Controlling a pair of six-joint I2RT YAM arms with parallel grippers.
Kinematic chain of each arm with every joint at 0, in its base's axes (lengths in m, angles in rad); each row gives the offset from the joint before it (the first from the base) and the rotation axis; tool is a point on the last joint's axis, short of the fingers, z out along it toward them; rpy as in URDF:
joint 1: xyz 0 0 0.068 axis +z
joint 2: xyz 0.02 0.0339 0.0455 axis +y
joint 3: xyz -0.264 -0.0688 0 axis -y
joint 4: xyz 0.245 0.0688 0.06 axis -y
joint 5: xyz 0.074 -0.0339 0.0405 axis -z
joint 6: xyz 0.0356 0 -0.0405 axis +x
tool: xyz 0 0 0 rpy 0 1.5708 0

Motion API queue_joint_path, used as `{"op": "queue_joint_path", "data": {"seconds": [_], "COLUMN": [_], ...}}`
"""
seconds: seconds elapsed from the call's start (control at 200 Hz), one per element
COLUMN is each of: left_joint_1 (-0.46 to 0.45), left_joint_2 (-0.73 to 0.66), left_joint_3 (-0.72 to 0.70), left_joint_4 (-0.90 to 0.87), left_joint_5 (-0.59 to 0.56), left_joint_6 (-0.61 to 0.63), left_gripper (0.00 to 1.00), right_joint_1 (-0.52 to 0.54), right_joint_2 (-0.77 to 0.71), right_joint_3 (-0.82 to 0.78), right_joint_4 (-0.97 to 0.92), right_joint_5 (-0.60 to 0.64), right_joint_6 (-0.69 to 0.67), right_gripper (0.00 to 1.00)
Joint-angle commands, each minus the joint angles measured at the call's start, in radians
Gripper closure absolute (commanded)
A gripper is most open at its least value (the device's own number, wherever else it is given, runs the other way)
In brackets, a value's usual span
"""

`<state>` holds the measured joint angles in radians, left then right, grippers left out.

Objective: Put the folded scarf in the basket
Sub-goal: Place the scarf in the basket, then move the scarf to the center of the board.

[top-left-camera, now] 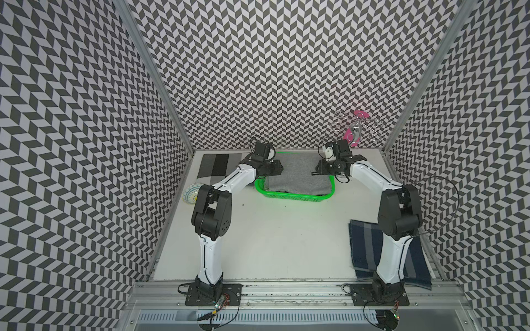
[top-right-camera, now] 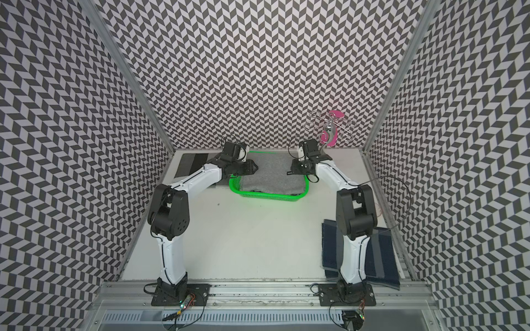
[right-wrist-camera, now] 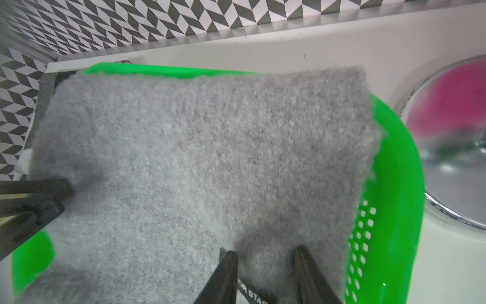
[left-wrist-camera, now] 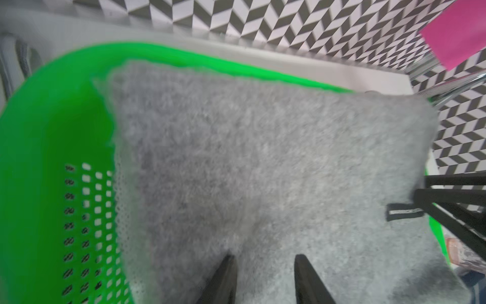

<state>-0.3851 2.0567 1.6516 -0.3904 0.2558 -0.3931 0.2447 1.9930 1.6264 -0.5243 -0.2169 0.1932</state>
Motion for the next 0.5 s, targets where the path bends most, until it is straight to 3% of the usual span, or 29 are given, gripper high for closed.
{"op": "queue_joint_path", "data": {"seconds": [0.0, 0.305, 0.411, 0.496], "left_joint_1": [0.004, -0.052, -0.142, -0.207], "left_joint_2": [0.01, -0.17, -0.245, -0.326], "left_joint_3": [0.027, 0.076, 0.029, -0.102], "left_joint_4": [-0.049, -0.115, -0.14, -0.081], "left_joint_5": [-0.033, -0.061, -0.065, -0.013], "left_joint_6": [-0.024, -0.029, -0.013, -0.073], "left_gripper": [0.6, 0.55, 0.56, 0.55], "right_joint_1": [-0.002, -0.002, -0.001, -0.002], "right_joint_2": [-0.02, -0.275, -0.406, -0.502], "right_joint_3": [-0.001, -0.115, -0.201, -0.271], "right_joint_4": [-0.005, -0.078, -0.128, -0.18], "right_joint_5": [0.012, -0.077, -0.079, -0.037], "right_joint_6": [-0.027, 0.029, 0.064, 0.113], "right_gripper": [0.61, 0.6, 0.6, 0.59]}}
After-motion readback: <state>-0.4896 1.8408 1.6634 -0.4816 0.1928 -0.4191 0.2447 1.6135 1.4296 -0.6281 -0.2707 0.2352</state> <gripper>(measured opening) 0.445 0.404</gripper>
